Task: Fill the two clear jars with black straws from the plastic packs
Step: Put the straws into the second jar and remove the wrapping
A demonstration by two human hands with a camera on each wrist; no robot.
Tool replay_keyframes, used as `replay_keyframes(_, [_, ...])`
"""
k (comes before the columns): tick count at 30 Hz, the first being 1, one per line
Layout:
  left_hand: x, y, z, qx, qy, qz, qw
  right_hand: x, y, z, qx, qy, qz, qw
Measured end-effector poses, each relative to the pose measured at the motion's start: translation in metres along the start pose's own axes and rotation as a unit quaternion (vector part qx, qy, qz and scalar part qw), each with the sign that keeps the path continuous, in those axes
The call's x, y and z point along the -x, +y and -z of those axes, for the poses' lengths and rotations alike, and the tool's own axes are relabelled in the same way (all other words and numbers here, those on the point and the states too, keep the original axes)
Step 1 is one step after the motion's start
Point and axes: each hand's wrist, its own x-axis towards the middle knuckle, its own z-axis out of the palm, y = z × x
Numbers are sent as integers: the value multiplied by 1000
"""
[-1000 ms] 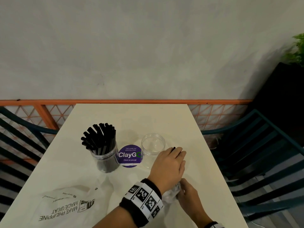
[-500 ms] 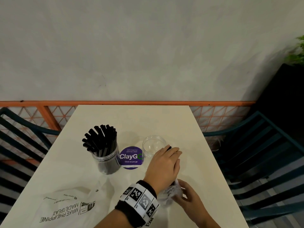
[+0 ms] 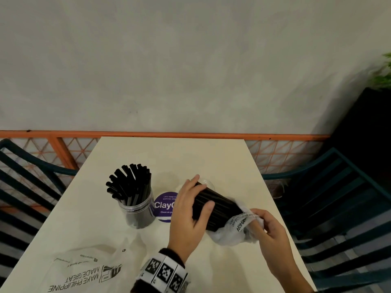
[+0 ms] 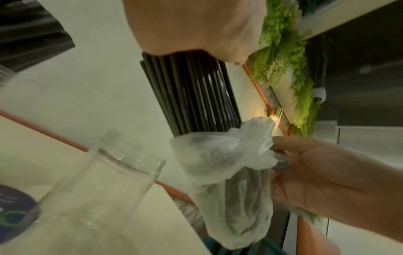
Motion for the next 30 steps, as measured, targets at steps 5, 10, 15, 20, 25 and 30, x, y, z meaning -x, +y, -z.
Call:
replay_keyframes(5, [-42, 12, -3, 49, 31, 16, 998, -15, -22, -3, -6, 34, 25, 999])
replay_keyframes(10, [-70, -8, 5, 19, -151, 20, 988, -46, -36, 5, 74, 83, 72, 991])
replay_keyframes(15, [-81, -26, 14, -222, -159, -69, 959, -69, -49, 3, 205, 99, 101, 969])
replay_keyframes(20, [-78, -41, -12, -417, -210, -135, 874, -80, -56, -8, 317, 94, 188, 925])
replay_keyframes(25, [-69, -66, -34, -340, -187, -35, 921, -93, -58, -25, 371, 67, 269, 886])
replay_keyframes(30, [-59, -89, -42, -200, -119, 29, 972, -104, -63, -49, 411, 32, 346, 843])
